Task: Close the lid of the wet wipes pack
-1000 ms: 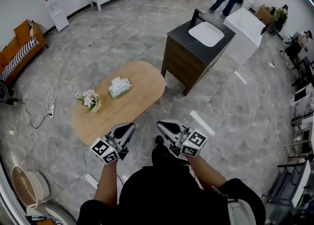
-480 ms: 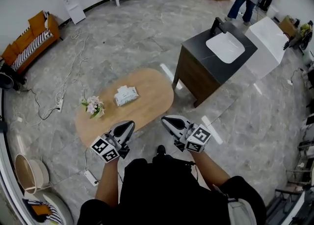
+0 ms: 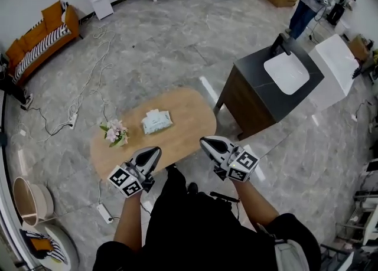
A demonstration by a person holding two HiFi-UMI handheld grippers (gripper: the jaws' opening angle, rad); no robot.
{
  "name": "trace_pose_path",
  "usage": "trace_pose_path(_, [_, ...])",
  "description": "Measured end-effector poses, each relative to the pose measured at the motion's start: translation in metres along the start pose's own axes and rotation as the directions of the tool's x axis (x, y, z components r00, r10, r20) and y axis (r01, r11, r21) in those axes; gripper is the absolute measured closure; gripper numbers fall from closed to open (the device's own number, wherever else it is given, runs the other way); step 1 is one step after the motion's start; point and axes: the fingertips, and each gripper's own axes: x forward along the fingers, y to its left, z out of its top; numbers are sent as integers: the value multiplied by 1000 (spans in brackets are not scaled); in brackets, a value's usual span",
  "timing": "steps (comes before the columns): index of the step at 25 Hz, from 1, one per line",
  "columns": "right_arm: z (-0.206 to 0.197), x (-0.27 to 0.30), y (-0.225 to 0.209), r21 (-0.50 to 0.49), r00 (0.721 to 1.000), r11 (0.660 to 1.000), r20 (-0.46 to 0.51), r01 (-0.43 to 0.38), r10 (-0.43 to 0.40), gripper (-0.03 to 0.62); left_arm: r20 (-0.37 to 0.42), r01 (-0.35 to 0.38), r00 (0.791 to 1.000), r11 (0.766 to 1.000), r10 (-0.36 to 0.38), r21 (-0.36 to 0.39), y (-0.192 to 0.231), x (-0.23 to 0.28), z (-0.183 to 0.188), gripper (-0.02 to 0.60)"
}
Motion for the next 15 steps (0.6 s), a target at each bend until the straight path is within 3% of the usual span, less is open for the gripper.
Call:
trace_pose_path(8, [8,106,-46,-11,995,999,-85,-44,43,583,34,-41,999,999,42,-12,106,3,26,565])
trace_pose_path(15, [4,191,-76,-21,984,996,-158,-83,78,583,40,-91,995,994,94,-67,195,-8,38,565])
